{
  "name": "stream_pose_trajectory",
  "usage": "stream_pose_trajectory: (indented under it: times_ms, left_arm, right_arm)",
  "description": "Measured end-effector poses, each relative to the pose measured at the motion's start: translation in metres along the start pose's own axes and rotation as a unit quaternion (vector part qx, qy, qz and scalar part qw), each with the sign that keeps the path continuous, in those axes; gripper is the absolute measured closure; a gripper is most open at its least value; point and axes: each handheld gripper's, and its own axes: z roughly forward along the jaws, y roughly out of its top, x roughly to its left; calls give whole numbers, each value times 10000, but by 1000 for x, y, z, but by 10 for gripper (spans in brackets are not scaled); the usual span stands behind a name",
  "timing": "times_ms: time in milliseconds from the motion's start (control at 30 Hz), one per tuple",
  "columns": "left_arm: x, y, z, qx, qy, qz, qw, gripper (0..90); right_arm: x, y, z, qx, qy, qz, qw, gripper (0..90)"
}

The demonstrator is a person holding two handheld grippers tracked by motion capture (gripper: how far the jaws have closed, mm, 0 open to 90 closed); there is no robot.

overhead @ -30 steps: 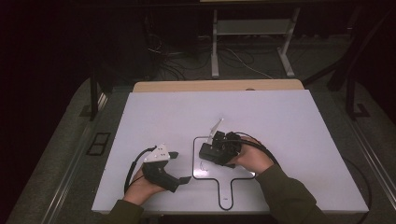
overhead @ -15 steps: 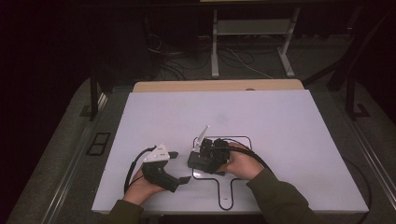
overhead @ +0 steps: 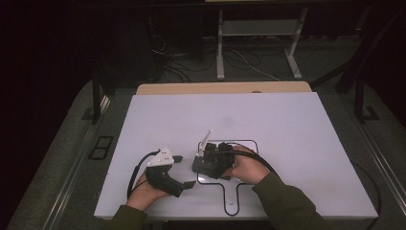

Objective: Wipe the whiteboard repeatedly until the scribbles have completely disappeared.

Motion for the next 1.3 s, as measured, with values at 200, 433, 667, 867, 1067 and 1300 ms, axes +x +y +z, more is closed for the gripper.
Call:
stream_pose_trajectory:
  times_ms: [200,433,667,867,1067,1300]
  left_arm:
    - [0,0,0,-9,-1,-28,10000,0]
    - [1,0,-1,3,-13,-17,10000,0]
    - [0,0,0,-11,-5,-12,10000,0]
    - [1,0,-1,-4,1,-13,10000,0]
    - [1,0,-1,-15,9,-26,10000,0]
    - [-1,0,0,-9,2,-20,10000,0]
  right_arm:
    - [-10,2,1,51,-122,80,9999,390]
    - [-21,7,3,109,-316,194,9993,389]
    - [-1,10,3,99,1,-70,9999,389]
    - [-21,11,5,86,-186,222,9995,389]
    - [-6,10,4,93,-66,-19,9999,389]
    - [-1,9,3,95,-143,-56,9998,388]
